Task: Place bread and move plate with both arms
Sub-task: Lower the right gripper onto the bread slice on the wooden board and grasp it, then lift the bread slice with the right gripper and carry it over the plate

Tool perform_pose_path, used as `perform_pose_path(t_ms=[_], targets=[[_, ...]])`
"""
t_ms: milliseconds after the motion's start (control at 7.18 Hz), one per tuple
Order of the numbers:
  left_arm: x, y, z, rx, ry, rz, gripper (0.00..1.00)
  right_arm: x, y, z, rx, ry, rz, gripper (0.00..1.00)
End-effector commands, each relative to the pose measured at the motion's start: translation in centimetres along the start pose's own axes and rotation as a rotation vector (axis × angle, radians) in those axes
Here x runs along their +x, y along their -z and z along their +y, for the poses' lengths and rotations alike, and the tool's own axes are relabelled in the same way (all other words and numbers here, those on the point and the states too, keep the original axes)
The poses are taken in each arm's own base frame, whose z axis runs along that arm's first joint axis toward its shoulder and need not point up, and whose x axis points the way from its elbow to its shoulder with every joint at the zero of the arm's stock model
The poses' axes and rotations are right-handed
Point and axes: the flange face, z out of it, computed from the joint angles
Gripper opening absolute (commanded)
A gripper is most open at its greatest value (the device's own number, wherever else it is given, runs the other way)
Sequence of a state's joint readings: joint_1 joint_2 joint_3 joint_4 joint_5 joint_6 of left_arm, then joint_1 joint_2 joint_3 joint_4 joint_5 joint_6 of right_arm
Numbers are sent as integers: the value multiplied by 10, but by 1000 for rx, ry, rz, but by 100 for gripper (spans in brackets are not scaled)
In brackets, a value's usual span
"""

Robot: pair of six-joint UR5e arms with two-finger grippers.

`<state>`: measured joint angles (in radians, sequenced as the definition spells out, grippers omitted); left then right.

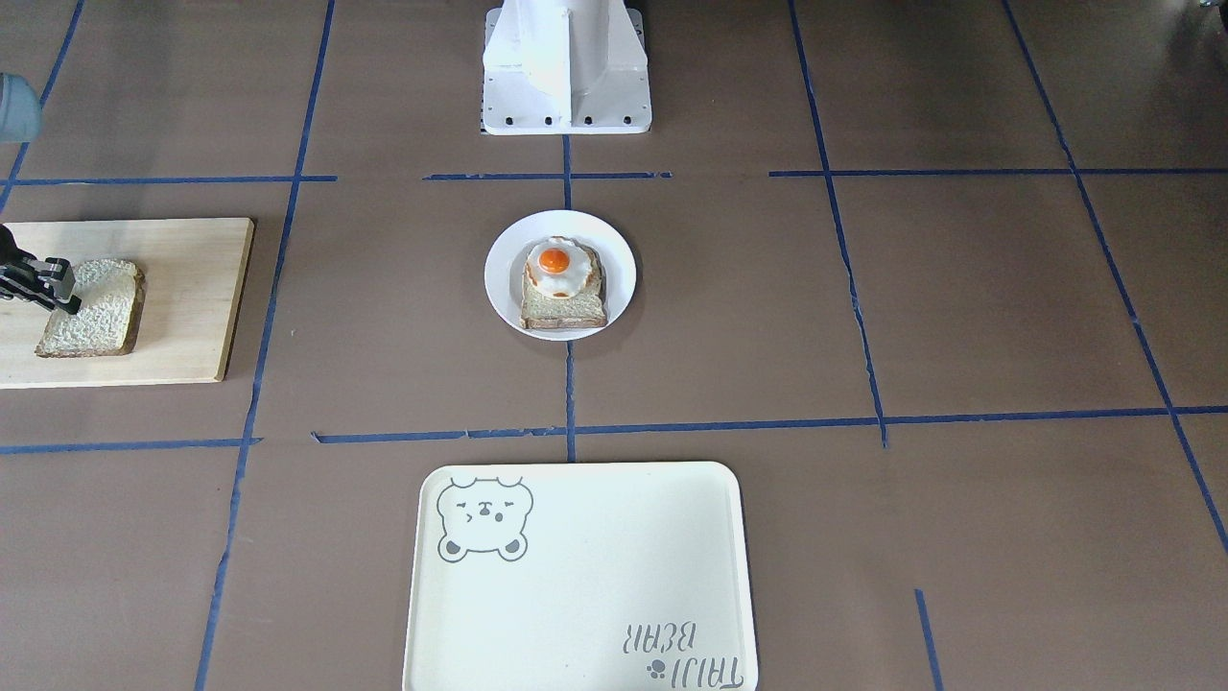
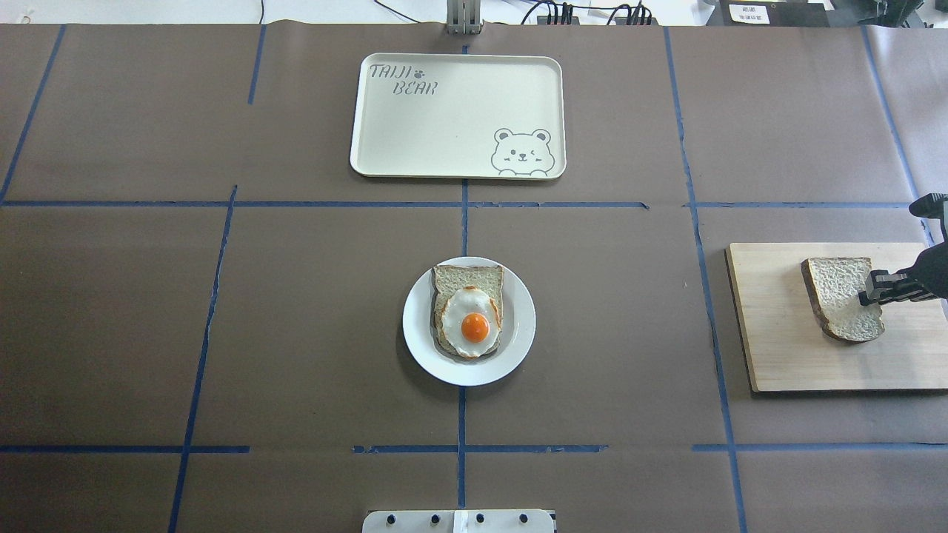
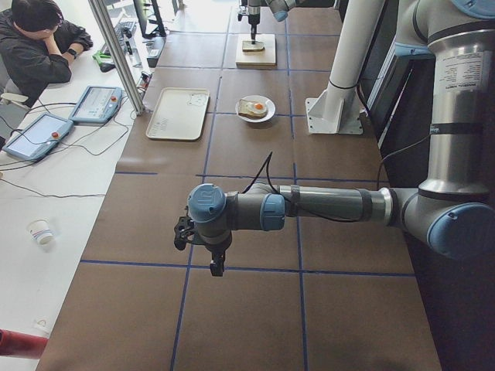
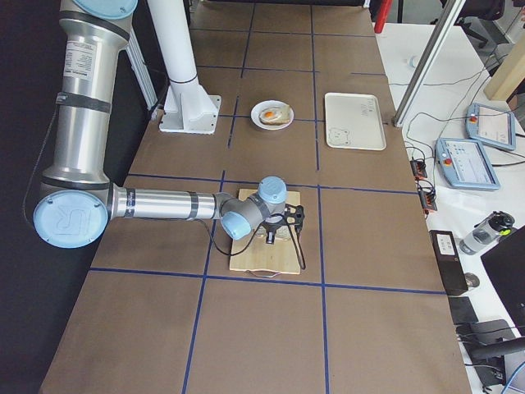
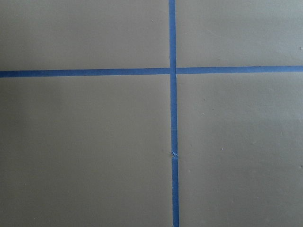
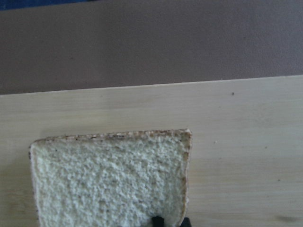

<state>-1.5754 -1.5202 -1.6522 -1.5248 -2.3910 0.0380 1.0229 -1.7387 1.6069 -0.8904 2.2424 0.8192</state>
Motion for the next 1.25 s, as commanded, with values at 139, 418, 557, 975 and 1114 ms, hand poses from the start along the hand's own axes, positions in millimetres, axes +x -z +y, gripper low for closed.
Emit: perform_pose_path(t_ms=[139, 418, 557, 975, 1114], targets=[[0, 0, 0, 0, 3, 1, 100, 0, 1, 1, 0, 0, -2, 0], [6, 5, -1, 7, 1, 0, 100, -13, 12, 3, 1, 21, -40, 0], [7, 7, -1, 8, 1, 0, 100, -17, 20, 3, -6, 24, -70, 0], [11, 9, 15, 10, 1, 0, 100, -39, 78, -5, 11, 11, -207, 0], [11, 10, 17, 11, 0, 0, 100, -62, 92, -12, 25, -7, -240, 0]])
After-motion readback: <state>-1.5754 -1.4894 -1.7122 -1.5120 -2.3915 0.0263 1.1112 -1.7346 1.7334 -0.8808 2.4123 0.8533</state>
